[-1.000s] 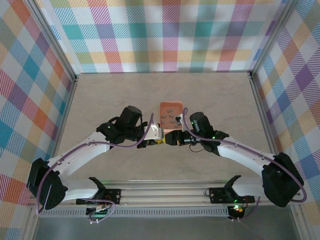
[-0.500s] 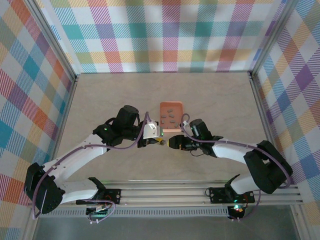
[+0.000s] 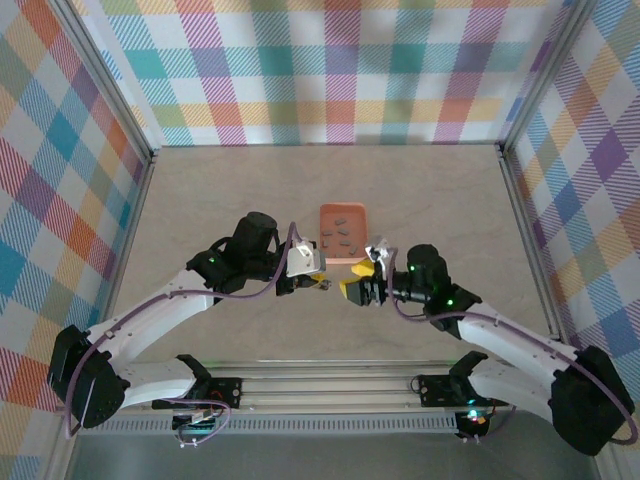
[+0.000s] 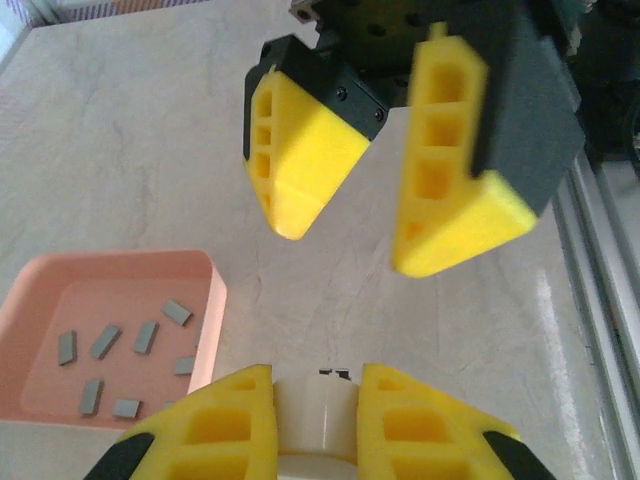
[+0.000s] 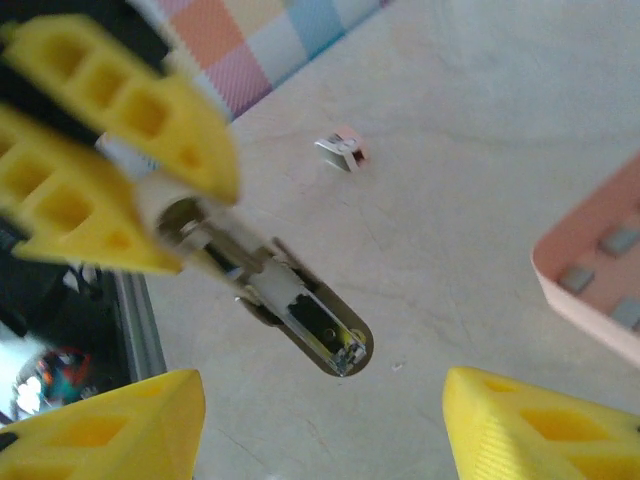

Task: Load the staples into the stapler

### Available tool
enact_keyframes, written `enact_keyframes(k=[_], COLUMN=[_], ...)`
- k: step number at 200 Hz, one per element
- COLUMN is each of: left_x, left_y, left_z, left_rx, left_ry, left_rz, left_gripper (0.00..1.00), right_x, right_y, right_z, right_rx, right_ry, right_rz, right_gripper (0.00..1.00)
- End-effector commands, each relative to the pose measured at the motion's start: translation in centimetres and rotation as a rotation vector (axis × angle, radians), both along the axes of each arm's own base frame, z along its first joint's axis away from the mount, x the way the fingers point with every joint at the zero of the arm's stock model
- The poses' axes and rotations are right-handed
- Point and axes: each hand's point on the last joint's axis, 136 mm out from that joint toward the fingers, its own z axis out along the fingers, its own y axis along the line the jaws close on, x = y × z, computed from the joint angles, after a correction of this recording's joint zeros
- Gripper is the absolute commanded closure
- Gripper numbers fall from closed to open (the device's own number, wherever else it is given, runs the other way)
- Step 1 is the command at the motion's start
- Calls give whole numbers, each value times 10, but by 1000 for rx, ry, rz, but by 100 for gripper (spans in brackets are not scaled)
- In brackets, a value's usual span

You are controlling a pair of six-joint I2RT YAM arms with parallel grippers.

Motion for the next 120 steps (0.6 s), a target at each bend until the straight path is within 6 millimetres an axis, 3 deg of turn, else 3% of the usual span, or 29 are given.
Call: enact_keyframes(k=[1, 33, 120], left_x=[-12, -14, -20], left_y=[-10, -15, -21], left_z=[12, 22, 26], left_rx=[-59, -101, -118], left_ry=[17, 4, 30], left_rz=[-68, -104, -162], left_gripper=[100, 100, 100], right_x=[-9, -10, -11], right_y=[4, 10, 47], right_z=[7, 5, 9], right_rx=[-92, -152, -81], right_ry=[-337, -453, -466], right_rz=[132, 192, 308], right_gripper=[39, 38, 37])
